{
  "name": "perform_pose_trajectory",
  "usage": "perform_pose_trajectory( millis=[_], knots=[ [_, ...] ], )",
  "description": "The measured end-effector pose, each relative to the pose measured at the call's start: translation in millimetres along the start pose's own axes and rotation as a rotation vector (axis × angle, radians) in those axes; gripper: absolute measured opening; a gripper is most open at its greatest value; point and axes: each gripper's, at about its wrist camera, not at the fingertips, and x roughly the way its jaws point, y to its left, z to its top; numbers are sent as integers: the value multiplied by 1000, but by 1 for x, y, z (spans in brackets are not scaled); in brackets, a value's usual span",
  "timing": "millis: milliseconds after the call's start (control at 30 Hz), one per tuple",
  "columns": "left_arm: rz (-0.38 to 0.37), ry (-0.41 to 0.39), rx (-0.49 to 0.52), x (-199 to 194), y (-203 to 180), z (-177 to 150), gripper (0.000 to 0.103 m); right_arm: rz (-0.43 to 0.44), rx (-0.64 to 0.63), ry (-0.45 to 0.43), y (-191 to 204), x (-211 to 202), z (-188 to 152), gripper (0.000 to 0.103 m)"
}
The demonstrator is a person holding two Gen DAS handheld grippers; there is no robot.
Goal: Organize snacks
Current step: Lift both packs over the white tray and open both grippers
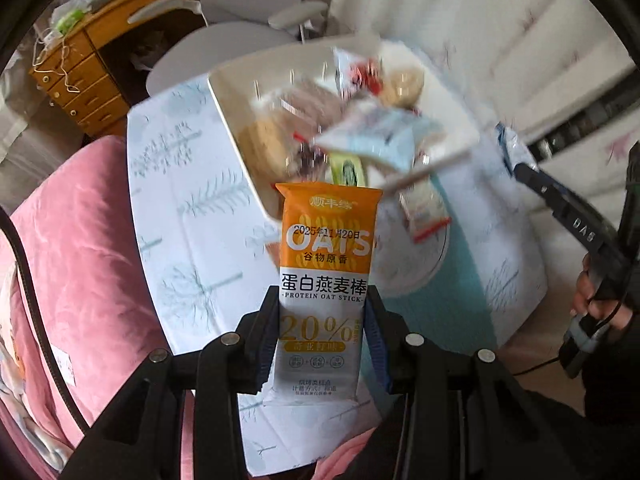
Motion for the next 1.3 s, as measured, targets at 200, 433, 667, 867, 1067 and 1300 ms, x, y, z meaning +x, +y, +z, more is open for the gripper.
perform_pose_trajectory(
  millis=[200, 433, 667, 867, 1067, 1300],
  knots=[
    [-15, -70, -54, -9, 0, 34, 38, 32, -14, -32, -4, 10, 30, 33],
    [-17, -113, -125, 8, 5, 69, 39, 74, -31, -49, -13, 27, 50, 34],
    [-30, -158, -187, 29, 6, 97, 41, 116, -47, -60, -21, 47, 60, 35],
    [-10, -154, -268, 41, 7, 99, 74, 111, -30, 26, -27, 73, 60, 59],
    [19, -115, -312, 44, 10, 82, 78, 134, 12, 53, -38, 74, 56, 60],
    [42, -112, -299, 37, 6, 50, 79, 130, 51, 64, -43, 60, 48, 66]
  ],
)
